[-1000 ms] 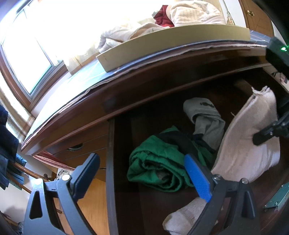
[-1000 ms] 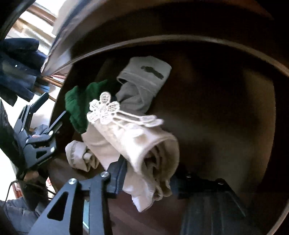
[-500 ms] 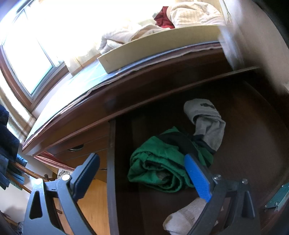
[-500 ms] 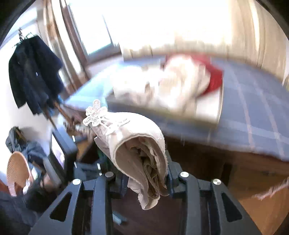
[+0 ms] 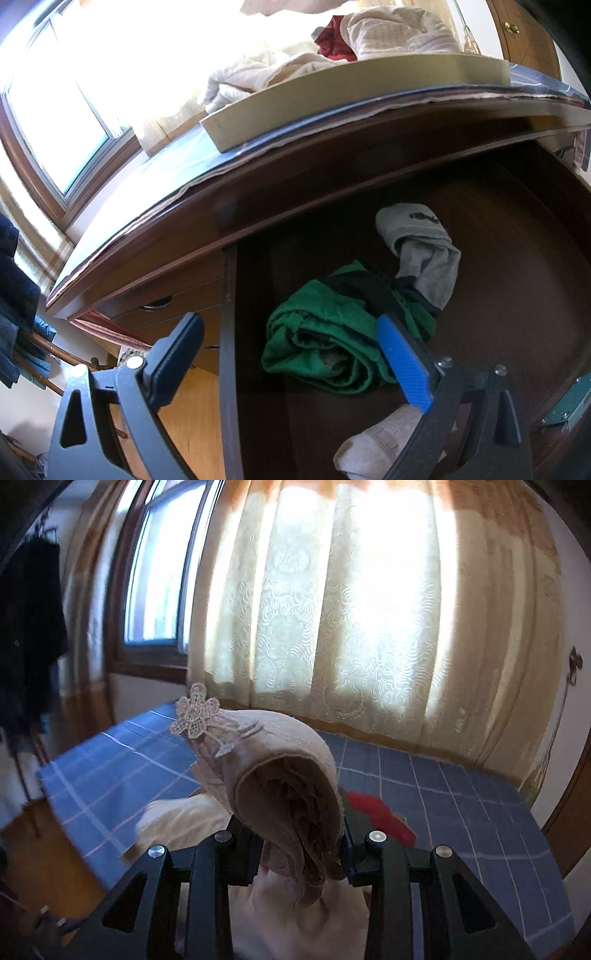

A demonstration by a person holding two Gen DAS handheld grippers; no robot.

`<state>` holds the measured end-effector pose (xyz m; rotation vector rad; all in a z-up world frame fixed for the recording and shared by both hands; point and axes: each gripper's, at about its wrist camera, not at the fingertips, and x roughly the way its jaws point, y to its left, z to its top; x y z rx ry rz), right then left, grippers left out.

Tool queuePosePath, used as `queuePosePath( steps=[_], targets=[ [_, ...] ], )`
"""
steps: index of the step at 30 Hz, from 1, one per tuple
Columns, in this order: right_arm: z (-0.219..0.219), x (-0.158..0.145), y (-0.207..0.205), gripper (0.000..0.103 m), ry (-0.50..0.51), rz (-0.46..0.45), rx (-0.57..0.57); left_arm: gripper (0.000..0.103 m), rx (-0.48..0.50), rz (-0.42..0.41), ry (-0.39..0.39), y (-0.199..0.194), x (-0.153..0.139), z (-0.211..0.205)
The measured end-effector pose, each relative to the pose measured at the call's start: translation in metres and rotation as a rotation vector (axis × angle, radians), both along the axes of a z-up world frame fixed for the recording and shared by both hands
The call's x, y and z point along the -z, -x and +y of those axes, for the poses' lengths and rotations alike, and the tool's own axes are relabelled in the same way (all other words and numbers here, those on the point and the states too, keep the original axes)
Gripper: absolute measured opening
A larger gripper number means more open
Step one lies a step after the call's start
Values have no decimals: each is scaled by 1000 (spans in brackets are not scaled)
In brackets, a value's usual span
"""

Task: Take underwear out of drawer
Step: 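Carry the beige garment with the right gripper over the tray, then open the right gripper to drop the beige garment into the tray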

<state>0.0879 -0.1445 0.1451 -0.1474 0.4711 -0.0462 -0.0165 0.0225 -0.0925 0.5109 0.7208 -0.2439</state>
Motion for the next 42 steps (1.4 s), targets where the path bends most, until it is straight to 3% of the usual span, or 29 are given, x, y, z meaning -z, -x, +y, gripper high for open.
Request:
queuePosePath(
  steps=[5, 13, 18, 21, 23, 26, 30, 36, 42],
  targets=[
    [28, 25, -54, 36, 155, 23, 52, 96, 3, -1, 4, 0, -1, 0],
    [73, 68, -90, 36, 612, 5, 77, 96, 6, -3, 13, 0, -2, 2],
    [80, 94, -106, 43, 703, 62, 73, 96, 8, -5, 17, 1, -2, 3],
    [79, 98, -105, 53, 718, 66, 57, 96, 9, -5, 18, 1, -2, 3],
    [80, 100, -105, 67, 711, 84, 26, 96, 8, -4, 18, 1, -1, 3],
    [79, 100, -103, 71, 700, 109, 12, 96, 7, -4, 18, 1, -1, 3],
    [70, 93, -93, 82, 585, 179, -23, 96, 7, -3, 16, 1, -1, 2],
    [68, 84, -64, 82, 584, 154, -37, 96, 6, -1, 13, 1, -1, 2],
    [62, 69, -31, 82, 458, 119, -42, 96, 4, 1, 9, 0, 0, 2]
  ],
)
